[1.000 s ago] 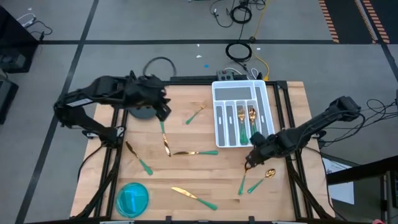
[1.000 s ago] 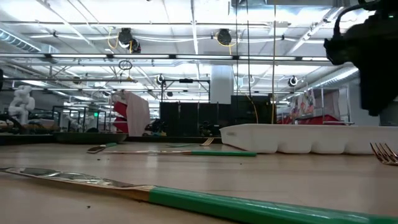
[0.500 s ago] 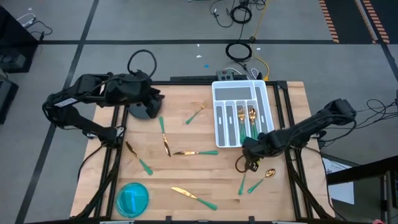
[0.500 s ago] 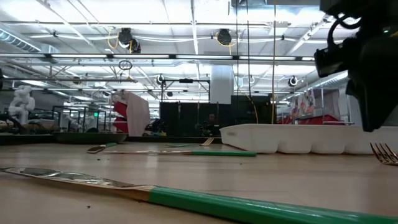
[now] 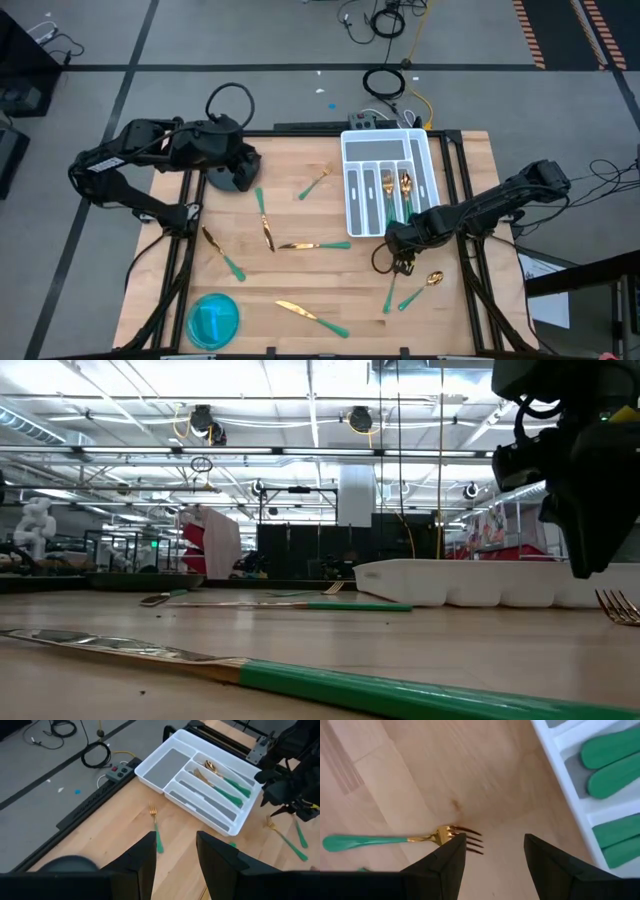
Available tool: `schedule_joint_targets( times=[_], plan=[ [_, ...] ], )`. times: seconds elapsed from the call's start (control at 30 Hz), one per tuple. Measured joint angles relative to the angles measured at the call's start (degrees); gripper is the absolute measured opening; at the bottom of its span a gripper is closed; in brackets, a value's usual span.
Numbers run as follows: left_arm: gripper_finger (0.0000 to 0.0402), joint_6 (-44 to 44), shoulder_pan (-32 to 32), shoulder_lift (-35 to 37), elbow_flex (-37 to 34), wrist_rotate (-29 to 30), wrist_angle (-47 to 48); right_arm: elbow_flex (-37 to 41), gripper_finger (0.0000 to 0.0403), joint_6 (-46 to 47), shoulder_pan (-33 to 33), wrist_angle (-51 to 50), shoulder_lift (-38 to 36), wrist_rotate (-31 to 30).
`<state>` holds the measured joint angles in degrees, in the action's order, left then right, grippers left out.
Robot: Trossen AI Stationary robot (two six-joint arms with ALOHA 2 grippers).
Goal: Sort silverware
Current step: Put the green fork into the white silverware organizer
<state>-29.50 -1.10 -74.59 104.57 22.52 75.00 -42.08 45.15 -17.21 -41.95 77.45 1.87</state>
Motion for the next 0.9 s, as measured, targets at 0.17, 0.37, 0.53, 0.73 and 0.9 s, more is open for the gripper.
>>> schedule_joint_targets(
  times=[0.17, 0.37, 0.53, 0.73, 0.9],
  plan=[
    [0.0145, 0.04, 0.00, 0.00, 0.00, -0.02, 0.14, 2.26, 0.0194, 0.48, 0.00, 3.31, 0.15, 1.12],
    [0.0145, 0.25, 0.00, 0.00, 0.00, 0.13, 0.18, 5.94, 0.0194, 2.02, 0.00, 6.31, 0.28, 2.82],
    [0.0145, 0.24, -0.02, 0.00, 0.00, 0.92, 0.37, 7.10, 0.0194, 1.04, 0.00, 9.80, 0.28, 3.16],
    [0.0145, 0.43, -0.02, 0.00, 0.02, 1.70, 1.16, 8.47, 0.0191, 1.64, -0.02, 14.20, 0.28, 4.22],
    [0.0145, 1.40, -0.02, 0.00, 0.02, 1.80, 1.17, 9.17, 0.0151, 1.76, -0.14, 14.44, 0.26, 4.51]
  ],
)
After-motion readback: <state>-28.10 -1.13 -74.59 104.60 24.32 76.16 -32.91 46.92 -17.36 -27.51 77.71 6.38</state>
